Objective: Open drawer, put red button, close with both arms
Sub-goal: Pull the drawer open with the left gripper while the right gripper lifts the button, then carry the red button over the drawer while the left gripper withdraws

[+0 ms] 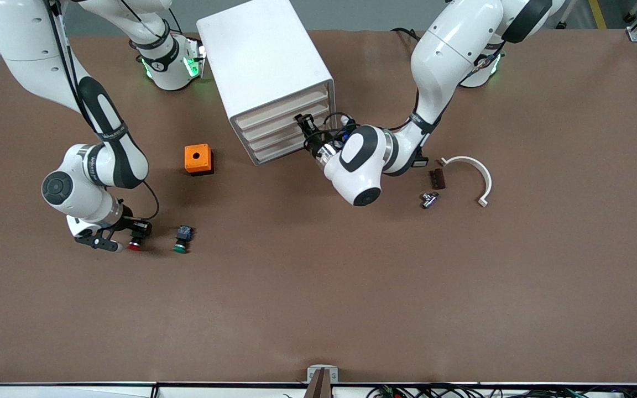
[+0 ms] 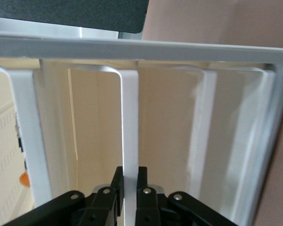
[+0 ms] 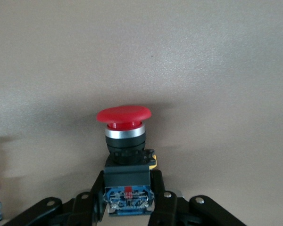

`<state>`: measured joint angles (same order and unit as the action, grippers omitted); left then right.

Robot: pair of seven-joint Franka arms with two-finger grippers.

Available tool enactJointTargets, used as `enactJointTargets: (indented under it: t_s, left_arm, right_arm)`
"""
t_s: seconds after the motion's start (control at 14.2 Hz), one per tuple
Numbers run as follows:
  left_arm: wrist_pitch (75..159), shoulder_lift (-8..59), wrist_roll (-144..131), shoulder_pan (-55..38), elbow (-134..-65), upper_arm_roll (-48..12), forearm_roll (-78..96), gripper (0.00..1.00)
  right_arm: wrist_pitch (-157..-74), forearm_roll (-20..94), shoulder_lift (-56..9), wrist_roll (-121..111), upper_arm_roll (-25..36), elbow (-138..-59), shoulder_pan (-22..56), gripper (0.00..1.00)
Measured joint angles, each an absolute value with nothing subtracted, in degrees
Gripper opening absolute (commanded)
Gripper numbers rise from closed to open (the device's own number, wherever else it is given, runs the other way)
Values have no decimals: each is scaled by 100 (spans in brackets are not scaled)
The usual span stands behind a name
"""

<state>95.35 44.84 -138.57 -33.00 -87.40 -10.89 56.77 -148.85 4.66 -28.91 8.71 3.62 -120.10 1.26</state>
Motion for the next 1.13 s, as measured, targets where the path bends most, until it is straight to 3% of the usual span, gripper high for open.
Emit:
enactJointTargets:
  t_s: [0.21,0.35,0.7,0.77,0.92,1.13]
  left_arm:
    - [9516,4487,-13721,-2955,-8541,-1038,5480,0]
    - [9516,4502,-13611,-2641,-8427,-1019,5423,0]
    - [9515,4594,-13302,-2204,-8210,-1018,5417,0]
    - [9516,4611,-13228,-2176,-8184,-1018,5417,19]
    - [9518,4637,-13064,-2143,-8136,-1018,5418,92]
    - [9497,4636,-12971,-2066,-8045,-1019,5418,96]
  right_arm:
    - [-14669,473,-2854,913,360,-11938,130,0]
    - [-13999,481,-2661,1214,354,-11759,156,0]
    - [-12493,537,-1359,2716,315,-11581,736,0]
    - [-12285,542,-1097,3247,300,-11583,988,0]
    - [-11951,556,-696,4400,271,-11583,1623,0]
    - [-11787,607,-464,6129,246,-11480,2661,0]
